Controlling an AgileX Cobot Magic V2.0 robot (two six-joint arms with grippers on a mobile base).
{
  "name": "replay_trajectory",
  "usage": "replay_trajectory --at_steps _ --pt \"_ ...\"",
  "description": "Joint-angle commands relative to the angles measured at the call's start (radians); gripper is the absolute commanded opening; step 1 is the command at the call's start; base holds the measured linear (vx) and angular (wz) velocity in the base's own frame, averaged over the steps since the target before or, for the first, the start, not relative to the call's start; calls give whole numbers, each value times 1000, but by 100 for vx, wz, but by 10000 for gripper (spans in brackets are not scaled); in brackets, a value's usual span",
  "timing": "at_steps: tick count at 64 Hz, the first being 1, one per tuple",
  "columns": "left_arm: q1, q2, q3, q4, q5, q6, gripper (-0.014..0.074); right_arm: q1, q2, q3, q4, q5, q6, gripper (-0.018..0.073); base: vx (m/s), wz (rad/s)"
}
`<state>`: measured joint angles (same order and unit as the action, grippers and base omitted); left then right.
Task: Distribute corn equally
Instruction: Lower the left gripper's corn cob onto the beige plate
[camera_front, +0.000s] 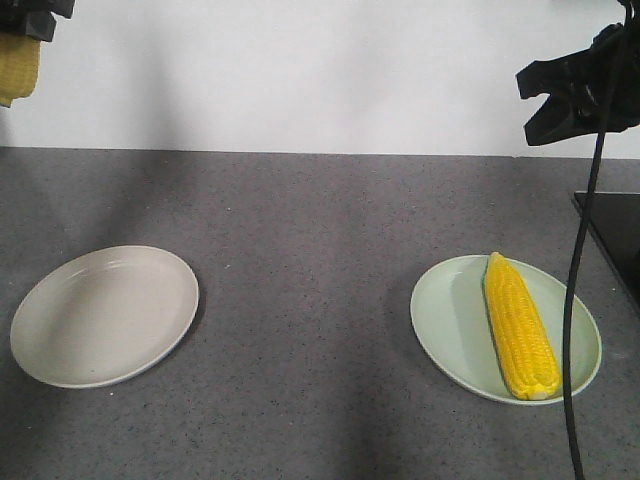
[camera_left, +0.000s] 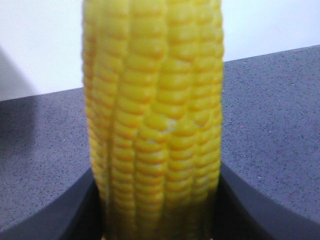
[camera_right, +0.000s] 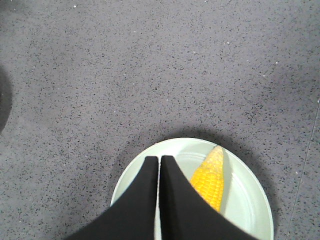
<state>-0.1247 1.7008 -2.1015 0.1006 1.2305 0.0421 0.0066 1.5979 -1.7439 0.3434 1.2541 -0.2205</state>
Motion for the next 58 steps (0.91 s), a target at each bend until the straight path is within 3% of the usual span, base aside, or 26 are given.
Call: replay_trajectory --at_steps 1,12,20,35,58 --pt "-1 -43 -23 12 -77 -9 -6 -3 -43 -29 24 -9 2 -9 0 0" --pt "-1 -36 -21 8 14 -42 -6 -3 -43 -29 24 -9 2 -9 0 0" --pt "-1 -34 34 0 13 -42 -6 -3 -43 -29 24 -8 2 -9 0 0" --pt "-1 -39 307 -151 13 -42 -2 -3 -43 -29 24 -8 3 -9 0 0" --pt "-1 -43 548 -172 7 -42 6 -3 -43 -29 24 -8 3 -9 0 0"
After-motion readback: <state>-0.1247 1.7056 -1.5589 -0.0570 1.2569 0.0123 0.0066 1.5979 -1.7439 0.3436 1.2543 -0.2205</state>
